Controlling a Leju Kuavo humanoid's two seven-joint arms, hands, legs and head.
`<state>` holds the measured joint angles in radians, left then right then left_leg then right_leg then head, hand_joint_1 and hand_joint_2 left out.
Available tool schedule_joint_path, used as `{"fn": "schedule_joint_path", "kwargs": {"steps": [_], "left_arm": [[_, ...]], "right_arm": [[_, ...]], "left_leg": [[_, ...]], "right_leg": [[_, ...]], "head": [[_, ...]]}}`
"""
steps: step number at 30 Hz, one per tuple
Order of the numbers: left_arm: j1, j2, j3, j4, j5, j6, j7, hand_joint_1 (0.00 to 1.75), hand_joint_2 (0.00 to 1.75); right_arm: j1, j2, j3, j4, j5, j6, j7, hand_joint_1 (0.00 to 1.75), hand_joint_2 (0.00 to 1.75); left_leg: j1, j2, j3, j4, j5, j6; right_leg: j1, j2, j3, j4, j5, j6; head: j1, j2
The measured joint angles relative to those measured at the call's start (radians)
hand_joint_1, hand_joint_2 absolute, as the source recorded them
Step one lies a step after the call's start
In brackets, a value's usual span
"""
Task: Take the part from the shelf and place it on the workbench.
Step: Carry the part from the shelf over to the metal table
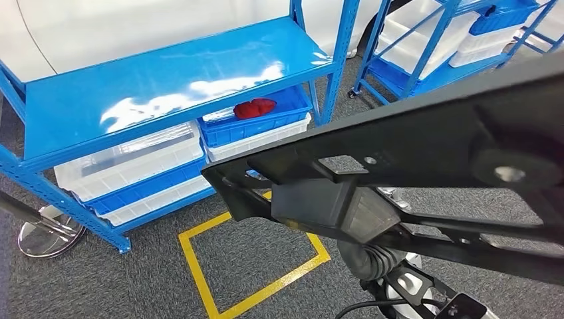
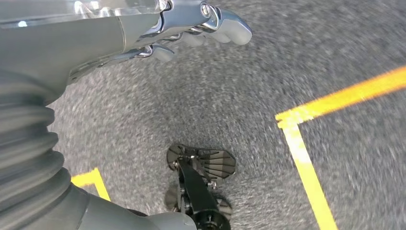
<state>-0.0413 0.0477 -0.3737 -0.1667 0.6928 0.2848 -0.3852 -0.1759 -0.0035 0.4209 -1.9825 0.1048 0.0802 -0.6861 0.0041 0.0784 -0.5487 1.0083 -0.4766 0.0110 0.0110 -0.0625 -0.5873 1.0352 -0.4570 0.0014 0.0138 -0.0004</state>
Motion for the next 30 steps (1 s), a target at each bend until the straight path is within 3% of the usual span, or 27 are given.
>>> {"fn": "schedule_joint_path", "kwargs": {"steps": [1,4,6,8,9,10,11,13,15,17,19,21,23,25,26,27,28,30], "left_arm": [[0.0,0.0,-0.007,0.0,-0.007,-0.004,0.001,0.0,1.75],[-0.003,0.0,-0.027,0.0,-0.022,-0.017,0.012,0.0,1.75],[-0.006,-0.001,-0.037,0.0,-0.026,-0.028,0.022,0.0,1.75],[-0.005,-0.002,-0.046,0.0,-0.026,-0.041,0.032,0.0,1.75],[-0.004,-0.003,-0.049,0.0,-0.025,-0.045,0.035,0.0,1.75],[-0.002,-0.005,-0.051,0.0,-0.025,-0.047,0.038,0.0,1.75],[0.0,-0.006,-0.052,0.0,-0.024,-0.046,0.039,0.0,1.75],[0.001,-0.01,-0.053,0.0,-0.023,-0.043,0.042,0.0,1.75],[0.001,-0.014,-0.053,0.0,-0.012,-0.042,0.05,0.0,1.75],[0.001,-0.019,-0.051,0.0,0.004,-0.04,0.059,0.0,1.75],[0.001,-0.027,-0.049,0.0,0.019,-0.034,0.062,0.0,1.75],[0.002,-0.034,-0.047,0.0,0.029,-0.025,0.064,0.0,1.75],[0.006,-0.036,-0.044,0.0,0.033,-0.017,0.066,0.0,1.75],[0.012,-0.036,-0.042,0.0,0.037,-0.012,0.067,0.0,1.75],[0.014,-0.036,-0.042,0.0,0.038,-0.012,0.067,0.0,1.75],[0.015,-0.036,-0.042,0.0,0.038,-0.014,0.065,0.0,1.75],[0.015,-0.036,-0.042,0.0,0.035,-0.017,0.062,0.0,1.75],[0.014,-0.036,-0.042,0.0,0.029,-0.028,0.053,0.0,1.75]], "right_arm": [[0.002,-0.004,0.01,-0.009,0.01,-0.015,0.0,1.75,1.75],[0.012,-0.018,0.028,-0.025,0.027,-0.038,0.0,1.75,1.75],[0.013,-0.026,0.037,-0.03,0.027,-0.04,0.0,1.75,1.75],[0.012,-0.033,0.043,-0.028,0.016,-0.033,0.0,1.75,1.75],[0.012,-0.036,0.045,-0.024,0.008,-0.027,0.0,1.75,1.75],[0.012,-0.04,0.045,-0.019,-0.002,-0.02,0.0,1.75,1.75],[0.012,-0.043,0.045,-0.014,-0.011,-0.014,0.0,1.75,1.75],[0.01,-0.049,0.045,-0.004,-0.026,-0.007,0.0,1.75,1.75],[0.009,-0.053,0.042,0.006,-0.048,0.009,0.0,1.75,1.75],[0.008,-0.056,0.035,0.017,-0.073,0.034,0.0,1.75,1.75],[0.008,-0.06,0.025,0.027,-0.09,0.058,0.0,1.75,1.75],[0.006,-0.065,0.016,0.039,-0.102,0.08,0.0,1.75,1.75],[0.002,-0.069,0.008,0.054,-0.113,0.096,0.0,1.75,1.75],[0.0,-0.07,-0.001,0.072,-0.123,0.107,0.0,1.75,1.75],[0.0,-0.071,-0.006,0.081,-0.125,0.111,0.0,1.75,1.75],[0.001,-0.071,-0.013,0.088,-0.124,0.111,0.0,1.75,1.75],[0.001,-0.071,-0.019,0.094,-0.122,0.106,0.0,1.75,1.75],[0.002,-0.071,-0.031,0.099,-0.115,0.087,0.0,1.75,1.75]], "left_leg": [[-0.001,0.009,0.001,0.0,0.0,-0.004],[-0.003,0.033,0.007,-0.006,-0.002,-0.018],[-0.001,-0.002,-0.006,0.032,-0.034,-0.028],[0.004,-0.054,-0.058,0.153,-0.101,-0.034],[0.005,-0.064,-0.089,0.221,-0.129,-0.036],[0.005,-0.069,-0.11,0.267,-0.139,-0.038],[0.006,-0.071,-0.113,0.275,-0.129,-0.039],[0.008,-0.082,-0.07,0.182,-0.062,-0.038],[0.013,-0.122,-0.015,0.058,-0.014,-0.034],[0.015,-0.146,0.003,0.01,-0.01,-0.026],[0.014,-0.128,0.003,0.003,-0.005,-0.014],[0.016,-0.105,0.005,-0.005,0.002,-0.001],[0.016,-0.082,0.005,-0.009,0.005,0.005],[0.014,-0.057,0.004,-0.008,0.004,0.006],[0.013,-0.044,0.003,-0.008,0.003,0.006],[0.013,-0.033,0.004,-0.008,0.003,0.005],[0.013,-0.023,0.005,-0.008,0.002,0.004],[0.009,-0.006,0.008,-0.007,-0.002,-0.002]], "right_leg": [[0.006,-0.01,0.01,-0.022,0.002,-0.007],[0.004,0.018,0.008,-0.033,0.009,-0.018],[-0.003,0.037,0.012,-0.047,0.019,-0.027],[-0.006,0.058,0.011,-0.052,0.025,-0.032],[-0.005,0.069,0.009,-0.052,0.026,-0.033],[-0.005,0.082,0.008,-0.05,0.027,-0.034],[-0.005,0.095,0.007,-0.047,0.027,-0.033],[-0.006,0.121,0.006,-0.039,0.026,-0.03],[-0.006,0.143,0.0,-0.029,0.023,-0.022],[-0.007,0.161,-0.012,-0.023,0.027,-0.01],[-0.011,0.177,-0.021,-0.022,0.032,0.003],[-0.009,0.148,-0.038,0.007,0.013,0.013],[-0.01,0.094,-0.091,0.116,-0.045,0.022],[-0.015,0.073,-0.155,0.247,-0.094,0.029],[-0.016,0.069,-0.168,0.272,-0.095,0.03],[-0.017,0.065,-0.159,0.256,-0.078,0.029],[-0.017,0.058,-0.128,0.2,-0.047,0.025],[-0.009,0.021,-0.047,0.051,0.006,0.013]], "head": [[0.0,0.0],[-0.001,0.0],[-0.002,0.0],[-0.003,0.0],[-0.004,0.0],[-0.004,0.0],[-0.004,0.0],[-0.004,0.0],[-0.004,0.0],[-0.004,0.0],[-0.005,0.0],[0.001,0.0],[0.008,0.0],[0.01,0.0],[0.01,0.0],[0.01,0.0],[0.01,0.0],[0.01,0.0]]}}
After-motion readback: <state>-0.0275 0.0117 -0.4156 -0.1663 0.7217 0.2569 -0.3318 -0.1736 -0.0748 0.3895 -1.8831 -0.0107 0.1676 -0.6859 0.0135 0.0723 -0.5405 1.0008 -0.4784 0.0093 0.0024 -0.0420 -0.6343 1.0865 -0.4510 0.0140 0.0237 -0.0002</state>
